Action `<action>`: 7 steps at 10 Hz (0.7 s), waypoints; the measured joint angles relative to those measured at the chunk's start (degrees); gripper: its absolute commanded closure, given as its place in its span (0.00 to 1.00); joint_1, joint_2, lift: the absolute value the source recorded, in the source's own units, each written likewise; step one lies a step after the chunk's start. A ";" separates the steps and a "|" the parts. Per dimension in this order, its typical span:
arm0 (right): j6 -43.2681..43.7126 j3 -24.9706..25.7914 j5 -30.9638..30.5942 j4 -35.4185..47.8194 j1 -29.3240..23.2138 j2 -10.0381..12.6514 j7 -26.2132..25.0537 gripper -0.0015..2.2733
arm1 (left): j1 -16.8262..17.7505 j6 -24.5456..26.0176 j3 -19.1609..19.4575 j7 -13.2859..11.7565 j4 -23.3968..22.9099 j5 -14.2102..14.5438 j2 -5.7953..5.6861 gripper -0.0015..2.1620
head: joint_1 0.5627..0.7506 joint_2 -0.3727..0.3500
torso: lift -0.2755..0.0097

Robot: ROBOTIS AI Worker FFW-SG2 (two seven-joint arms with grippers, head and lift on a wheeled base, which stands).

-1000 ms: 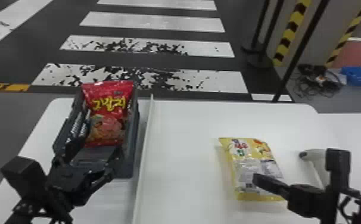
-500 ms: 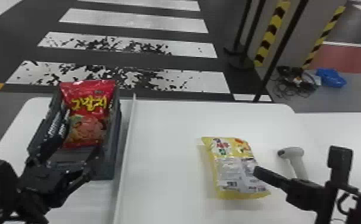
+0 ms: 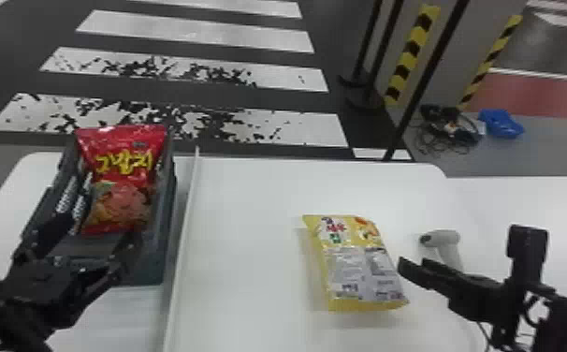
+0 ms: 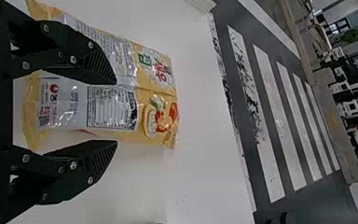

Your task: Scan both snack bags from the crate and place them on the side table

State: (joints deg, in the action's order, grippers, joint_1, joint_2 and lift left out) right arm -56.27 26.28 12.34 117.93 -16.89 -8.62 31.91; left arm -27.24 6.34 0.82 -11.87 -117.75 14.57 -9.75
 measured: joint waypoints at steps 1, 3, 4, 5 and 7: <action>1.92 0.09 -1.24 -1.28 0.58 -0.19 -0.73 0.07 | 0.19 0.09 -0.07 -0.05 0.22 0.07 0.00 0.04 | 0.70 0.22 | 0.63; 8.00 0.34 -3.87 -6.15 3.00 -1.85 -1.91 0.07 | 0.49 0.12 -0.21 -0.08 1.34 0.11 0.00 0.04 | 0.70 0.18 | 0.63; 10.45 0.85 -4.41 -9.16 4.66 -3.09 -2.50 0.07 | 0.48 0.12 -0.18 -0.08 1.72 0.11 0.02 0.04 | 0.70 0.15 | 0.63; 12.22 1.15 -5.79 -12.28 6.42 -4.32 -2.87 0.07 | 0.39 0.12 -0.09 -0.01 2.06 0.08 0.13 0.04 | 0.70 0.12 | 0.63; 14.79 0.87 -8.16 -18.80 8.78 -7.44 -3.14 0.07 | 0.52 0.12 -0.03 0.01 3.44 0.02 0.48 0.04 | 0.70 0.07 | 0.63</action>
State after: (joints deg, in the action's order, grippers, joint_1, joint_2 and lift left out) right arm -41.48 27.14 4.18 99.12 -8.11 -16.06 28.77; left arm -26.72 6.47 0.79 -11.86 -114.32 14.59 -9.28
